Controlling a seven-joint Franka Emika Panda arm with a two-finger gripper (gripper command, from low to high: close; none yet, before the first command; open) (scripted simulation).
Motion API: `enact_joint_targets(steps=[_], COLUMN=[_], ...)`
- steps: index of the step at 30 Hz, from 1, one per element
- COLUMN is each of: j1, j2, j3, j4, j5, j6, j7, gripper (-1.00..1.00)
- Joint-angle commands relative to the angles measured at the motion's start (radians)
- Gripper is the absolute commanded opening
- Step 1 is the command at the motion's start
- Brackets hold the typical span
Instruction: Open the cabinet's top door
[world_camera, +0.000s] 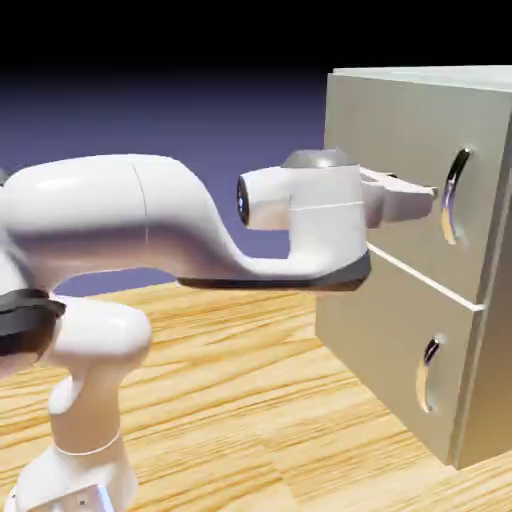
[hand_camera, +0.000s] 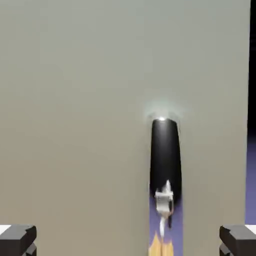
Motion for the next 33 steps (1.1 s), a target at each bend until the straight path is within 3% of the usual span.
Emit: enact_joint_targets(steps=[1, 10, 11, 26, 33], j1=[0.015, 0.216, 0.216, -0.292, -0.541], j2=[-0.006, 0.031, 0.031, 0.096, 0.006], j3=[-0.018, -0.146, -0.146, 0.234, 0.475], j4=[0.009, 0.156, 0.156, -0.21, -0.413], j5=[-0.044, -0.105, -0.105, 0.068, 0.291], j6=[-0.001, -0.02, -0.02, -0.21, -0.316], j7=[0.031, 0.07, 0.07, 0.15, 0.059], gripper=[1.0, 1.0, -1.0, -1.0, -1.0])
